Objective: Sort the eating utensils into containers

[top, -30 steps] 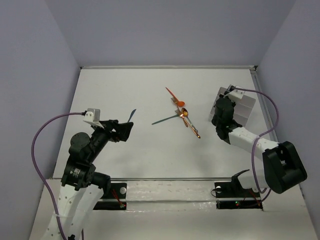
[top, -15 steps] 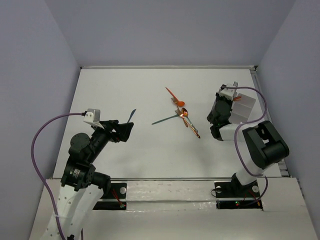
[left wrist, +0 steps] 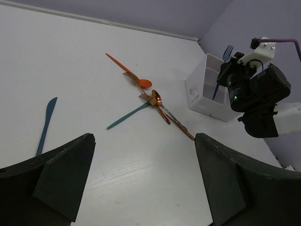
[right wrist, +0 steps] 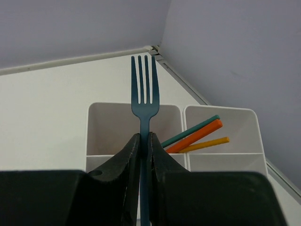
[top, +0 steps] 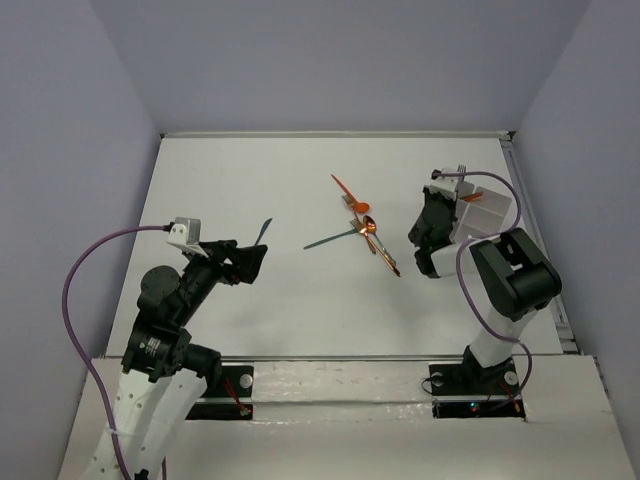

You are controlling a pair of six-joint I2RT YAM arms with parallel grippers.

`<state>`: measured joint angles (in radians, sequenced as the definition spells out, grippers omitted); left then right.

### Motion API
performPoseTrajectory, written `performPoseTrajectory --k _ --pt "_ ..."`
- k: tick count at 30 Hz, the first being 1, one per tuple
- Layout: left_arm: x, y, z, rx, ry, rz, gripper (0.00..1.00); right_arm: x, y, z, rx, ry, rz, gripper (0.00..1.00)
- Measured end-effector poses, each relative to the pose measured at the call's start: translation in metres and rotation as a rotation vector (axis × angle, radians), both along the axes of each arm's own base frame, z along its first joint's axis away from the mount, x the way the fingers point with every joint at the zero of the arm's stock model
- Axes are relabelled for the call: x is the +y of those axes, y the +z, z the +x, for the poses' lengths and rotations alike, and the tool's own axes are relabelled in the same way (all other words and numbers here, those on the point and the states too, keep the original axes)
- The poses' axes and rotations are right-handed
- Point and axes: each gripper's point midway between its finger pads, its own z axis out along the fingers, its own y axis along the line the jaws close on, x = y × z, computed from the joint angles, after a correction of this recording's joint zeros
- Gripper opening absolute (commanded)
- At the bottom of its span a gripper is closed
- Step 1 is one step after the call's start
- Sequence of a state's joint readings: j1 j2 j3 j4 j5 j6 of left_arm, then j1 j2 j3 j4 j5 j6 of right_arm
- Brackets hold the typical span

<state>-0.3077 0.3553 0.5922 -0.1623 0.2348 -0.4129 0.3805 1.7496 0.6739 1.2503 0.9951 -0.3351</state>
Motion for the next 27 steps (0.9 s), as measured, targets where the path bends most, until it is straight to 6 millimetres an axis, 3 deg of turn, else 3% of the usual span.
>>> performPoseTrajectory --k 8,10,13,16,19,27 --pt "0.0 0.0 0.0 0.001 0.0 0.0 0.99 0.002 -0.012 0.003 0.022 0.009 -0.003 0.09" --pt "0.0 0.0 0.0 0.001 0.0 0.0 0.99 0.002 -0.012 0.003 0.019 0.009 0.0 0.13" --pt "0.0 0.0 0.0 0.001 0.0 0.0 0.99 0.003 -0.012 0.003 0.014 0.01 0.007 0.3" --pt "0.0 0.0 0.0 0.001 0.0 0.0 0.99 0.003 -0.011 0.003 0.002 0.013 0.021 0.36" --pt "0.0 0.0 0.0 0.001 0.0 0.0 0.99 0.004 0.0 0.002 -0.036 0.017 0.05 0.42" --pt "0.0 0.0 0.0 0.001 0.0 0.0 0.99 0.011 0.038 -0.005 -0.14 0.059 0.142 0.46"
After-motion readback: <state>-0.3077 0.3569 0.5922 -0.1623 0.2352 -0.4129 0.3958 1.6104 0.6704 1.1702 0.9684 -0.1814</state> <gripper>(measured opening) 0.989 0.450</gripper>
